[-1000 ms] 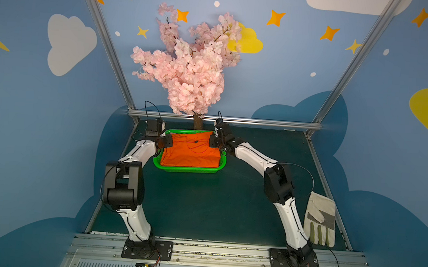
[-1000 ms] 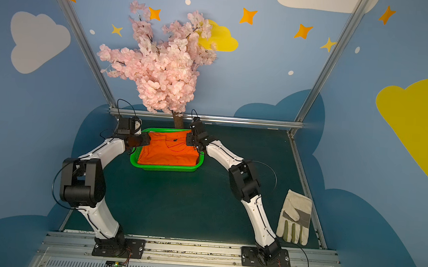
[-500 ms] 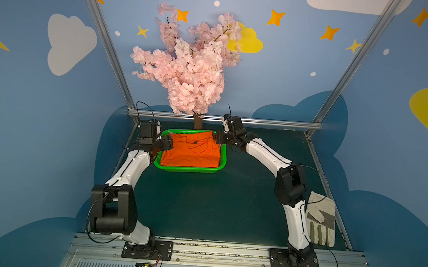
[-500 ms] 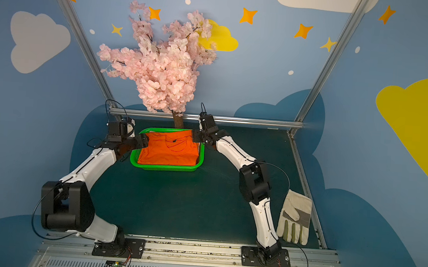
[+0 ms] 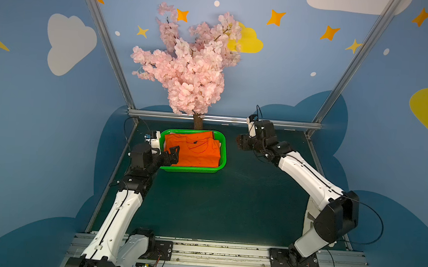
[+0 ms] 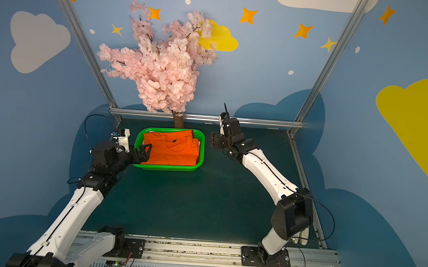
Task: Put the folded t-shirts into the basket
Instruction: Reset both arms
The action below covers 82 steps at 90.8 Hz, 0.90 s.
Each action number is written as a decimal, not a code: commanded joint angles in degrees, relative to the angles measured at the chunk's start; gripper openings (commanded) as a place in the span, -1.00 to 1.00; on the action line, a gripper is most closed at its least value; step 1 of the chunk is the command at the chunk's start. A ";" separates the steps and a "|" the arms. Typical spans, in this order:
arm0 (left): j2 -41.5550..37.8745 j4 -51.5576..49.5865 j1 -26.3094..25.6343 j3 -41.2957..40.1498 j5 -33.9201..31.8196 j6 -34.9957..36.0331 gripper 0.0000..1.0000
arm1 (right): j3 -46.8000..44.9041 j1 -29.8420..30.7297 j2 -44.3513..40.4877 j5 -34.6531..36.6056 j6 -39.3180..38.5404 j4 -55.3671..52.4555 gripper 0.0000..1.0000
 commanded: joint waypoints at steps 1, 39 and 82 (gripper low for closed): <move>-4.52 3.47 -0.15 -4.12 -1.66 -0.51 0.97 | -6.35 -0.62 -7.33 9.34 -2.14 -2.28 0.62; -10.71 10.80 -0.12 -17.80 -13.47 2.02 1.00 | -30.17 -8.31 -26.22 22.17 -1.15 1.22 0.86; 4.95 36.00 3.20 -27.76 -17.69 11.67 1.00 | -46.34 -23.64 -21.76 23.23 0.22 19.43 0.96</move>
